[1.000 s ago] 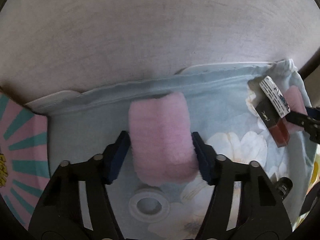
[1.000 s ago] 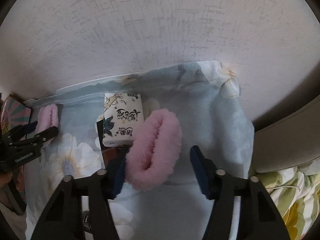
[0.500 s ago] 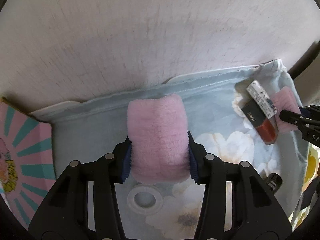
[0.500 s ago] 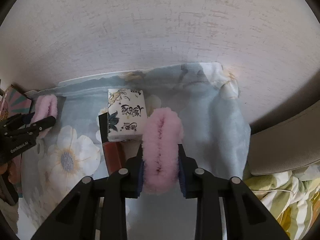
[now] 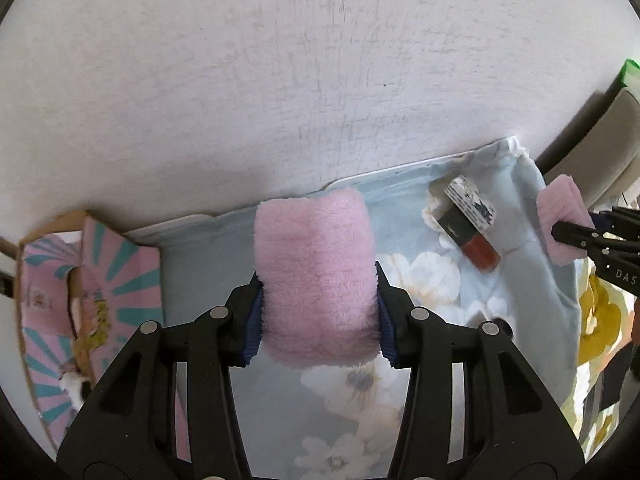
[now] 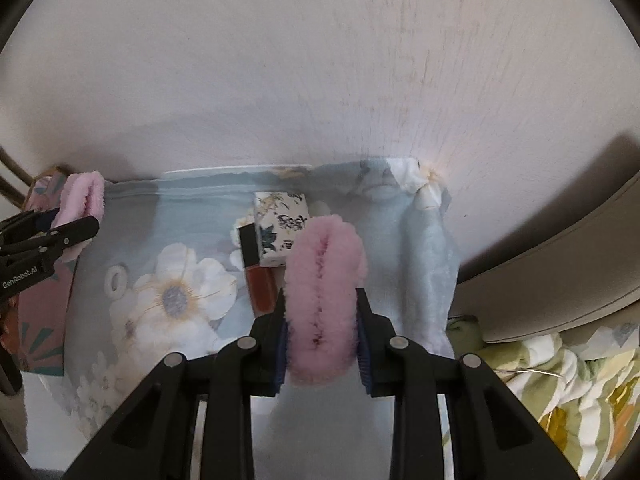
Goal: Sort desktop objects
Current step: 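Carry the pink sock and pink hair tie over the cardboard box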
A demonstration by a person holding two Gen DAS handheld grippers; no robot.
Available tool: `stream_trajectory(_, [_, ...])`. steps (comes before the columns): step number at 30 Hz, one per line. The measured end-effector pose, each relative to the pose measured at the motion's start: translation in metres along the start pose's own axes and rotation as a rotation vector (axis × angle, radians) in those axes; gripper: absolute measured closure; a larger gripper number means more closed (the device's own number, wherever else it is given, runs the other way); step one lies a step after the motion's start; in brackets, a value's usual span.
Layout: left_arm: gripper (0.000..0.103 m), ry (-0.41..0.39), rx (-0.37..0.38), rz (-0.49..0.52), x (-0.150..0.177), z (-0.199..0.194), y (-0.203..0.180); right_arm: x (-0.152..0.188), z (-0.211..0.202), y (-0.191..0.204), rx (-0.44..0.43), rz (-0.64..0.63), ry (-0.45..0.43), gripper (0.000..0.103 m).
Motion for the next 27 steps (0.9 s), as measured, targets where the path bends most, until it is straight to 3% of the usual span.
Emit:
stream_trajectory(12, [0.06, -0.056, 0.018, -0.013, 0.015, -0.062, 0.008, -0.029, -0.046, 0.045, -0.074, -0.161, -0.055, 0.077])
stream_trajectory(16, [0.06, -0.077, -0.006, -0.029, 0.019, -0.08, 0.018, -0.041, -0.051, 0.07, -0.089, -0.217, -0.08, 0.077])
stream_trajectory(21, [0.06, -0.099, -0.043, -0.072, 0.028, -0.103, 0.044, -0.057, -0.057, 0.102, -0.169, -0.277, -0.086, 0.077])
stream_trajectory(27, [0.06, -0.126, -0.095, -0.135, 0.044, -0.126, 0.072, -0.079, -0.067, 0.152, -0.219, -0.419, -0.075, 0.077])
Point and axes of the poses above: each gripper's, at about its wrist camera, not at the fingertips, and z roughly the way its jaws point, y to its left, x to its underside, the point moved 2 cm from there along z, roughly the way its jaws point, and after that the axes turned 3 degrees about x, right-handed, at the moved point
